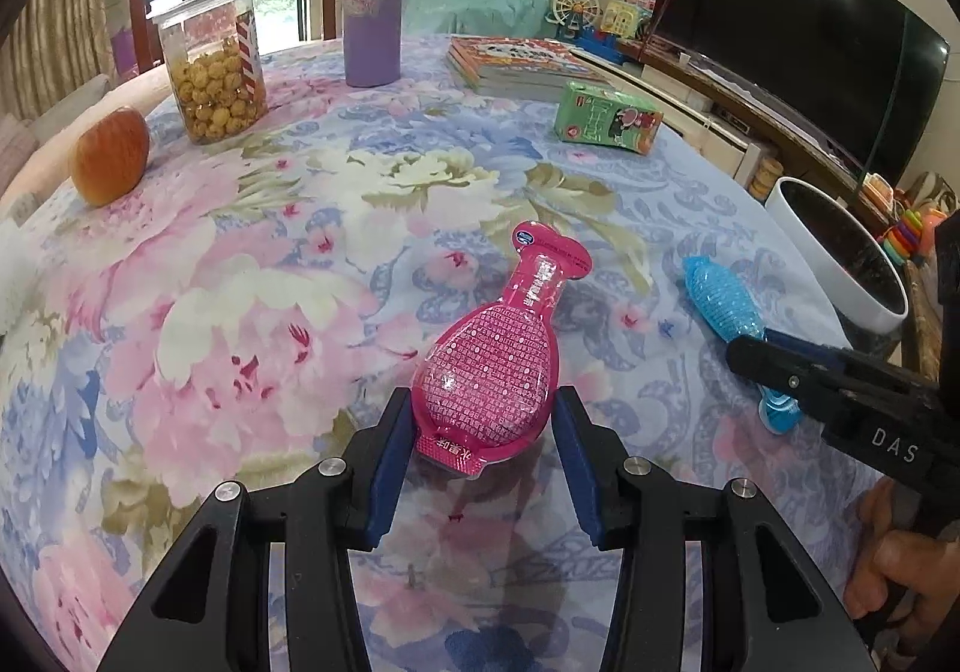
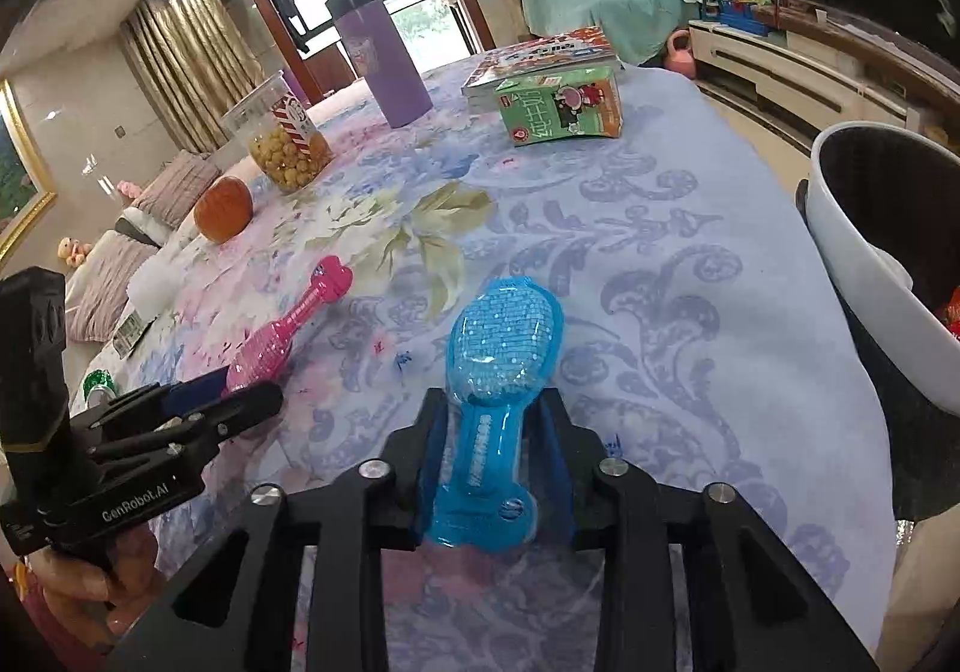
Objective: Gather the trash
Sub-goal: 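Carry both hairbrushes over the bin with both tools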
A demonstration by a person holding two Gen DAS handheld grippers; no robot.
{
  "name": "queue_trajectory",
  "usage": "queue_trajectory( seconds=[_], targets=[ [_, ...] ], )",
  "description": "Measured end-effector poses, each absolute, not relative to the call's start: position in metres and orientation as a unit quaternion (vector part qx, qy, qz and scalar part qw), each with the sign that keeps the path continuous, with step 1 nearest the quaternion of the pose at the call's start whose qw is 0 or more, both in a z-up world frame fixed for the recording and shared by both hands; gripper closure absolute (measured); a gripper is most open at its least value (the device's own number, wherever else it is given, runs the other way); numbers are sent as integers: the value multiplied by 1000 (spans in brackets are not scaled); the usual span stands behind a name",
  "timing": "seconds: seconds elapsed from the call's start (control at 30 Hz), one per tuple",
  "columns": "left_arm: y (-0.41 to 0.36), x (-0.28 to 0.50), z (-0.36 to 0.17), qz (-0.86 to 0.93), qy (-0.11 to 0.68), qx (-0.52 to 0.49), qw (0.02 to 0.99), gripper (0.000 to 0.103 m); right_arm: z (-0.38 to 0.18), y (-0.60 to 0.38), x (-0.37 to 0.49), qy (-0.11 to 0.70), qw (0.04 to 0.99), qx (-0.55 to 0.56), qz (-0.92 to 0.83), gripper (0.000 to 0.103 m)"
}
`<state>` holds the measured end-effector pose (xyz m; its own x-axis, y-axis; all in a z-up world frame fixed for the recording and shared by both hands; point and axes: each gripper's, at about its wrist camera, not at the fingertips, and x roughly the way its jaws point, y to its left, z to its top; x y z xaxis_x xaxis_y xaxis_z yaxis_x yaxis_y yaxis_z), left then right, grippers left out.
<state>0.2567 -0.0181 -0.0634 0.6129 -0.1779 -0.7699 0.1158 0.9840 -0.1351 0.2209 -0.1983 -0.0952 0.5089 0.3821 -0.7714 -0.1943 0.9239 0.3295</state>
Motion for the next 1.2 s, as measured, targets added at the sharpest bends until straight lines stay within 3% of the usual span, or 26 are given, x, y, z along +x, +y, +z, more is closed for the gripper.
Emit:
queue_trajectory(
  seconds=[0.13, 0.23, 1.2],
  targets=[
    [-18, 257, -62, -81, 431, -36, 898, 58, -96, -193, 219, 467, 866, 77, 161, 68],
    [-20, 256, -59, -82, 428, -35, 899, 58, -95, -192, 217, 462, 869, 71, 161, 75],
    [-96, 250, -35, -152, 408, 13, 900, 58, -47, -278, 185, 391, 897, 158, 133, 76]
  ],
)
